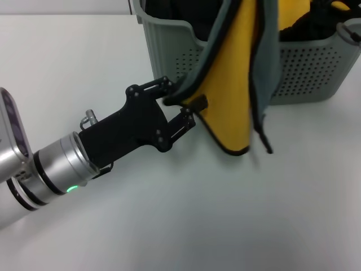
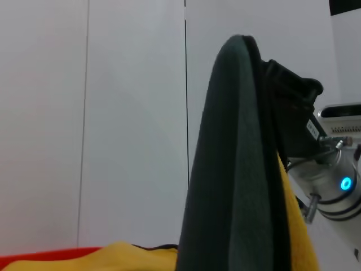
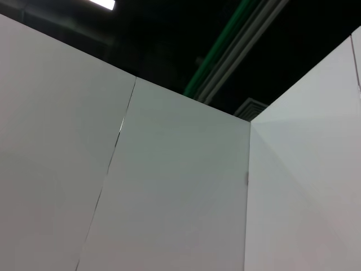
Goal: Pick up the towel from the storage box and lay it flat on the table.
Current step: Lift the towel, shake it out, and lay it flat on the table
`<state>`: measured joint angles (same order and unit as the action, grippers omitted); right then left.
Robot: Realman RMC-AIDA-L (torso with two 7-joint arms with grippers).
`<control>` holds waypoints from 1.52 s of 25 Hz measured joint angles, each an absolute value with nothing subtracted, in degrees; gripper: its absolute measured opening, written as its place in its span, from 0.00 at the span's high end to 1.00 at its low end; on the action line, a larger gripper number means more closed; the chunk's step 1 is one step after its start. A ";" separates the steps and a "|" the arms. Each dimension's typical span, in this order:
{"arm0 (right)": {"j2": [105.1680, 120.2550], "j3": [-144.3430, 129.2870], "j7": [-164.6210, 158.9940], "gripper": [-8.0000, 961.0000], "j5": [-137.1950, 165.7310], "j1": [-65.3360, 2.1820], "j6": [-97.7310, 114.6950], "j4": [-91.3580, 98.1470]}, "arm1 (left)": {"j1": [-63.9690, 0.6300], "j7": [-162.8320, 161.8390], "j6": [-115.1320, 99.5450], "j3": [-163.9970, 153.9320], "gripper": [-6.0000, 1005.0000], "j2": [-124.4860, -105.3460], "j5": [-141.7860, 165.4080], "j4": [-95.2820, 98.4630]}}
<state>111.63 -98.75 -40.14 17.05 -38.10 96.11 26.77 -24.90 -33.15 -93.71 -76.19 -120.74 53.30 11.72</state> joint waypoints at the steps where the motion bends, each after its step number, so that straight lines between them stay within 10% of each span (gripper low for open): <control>1: 111.70 -98.75 -40.15 0.94 17.06 -38.13 95.93 26.78 | -25.04 -33.11 -93.67 -76.22 0.75 -120.75 53.08 11.71; 10: 112.06 -98.79 -40.17 0.93 17.16 -38.25 94.98 26.76 | -24.45 -31.34 -94.51 -76.16 0.43 -120.76 50.07 11.70; 35: 112.06 -98.61 -40.77 0.92 17.00 -37.26 95.37 26.82 | -20.71 -30.55 -95.13 -75.79 0.47 -120.65 47.65 11.48; 38: 112.05 -98.49 -40.78 0.91 17.00 -37.26 95.37 26.82 | -20.40 -30.50 -95.32 -75.81 0.59 -120.62 46.82 11.48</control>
<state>112.05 -98.49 -40.78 17.00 -37.26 95.37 26.82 -20.40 -30.50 -95.32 -75.81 -120.62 46.82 11.48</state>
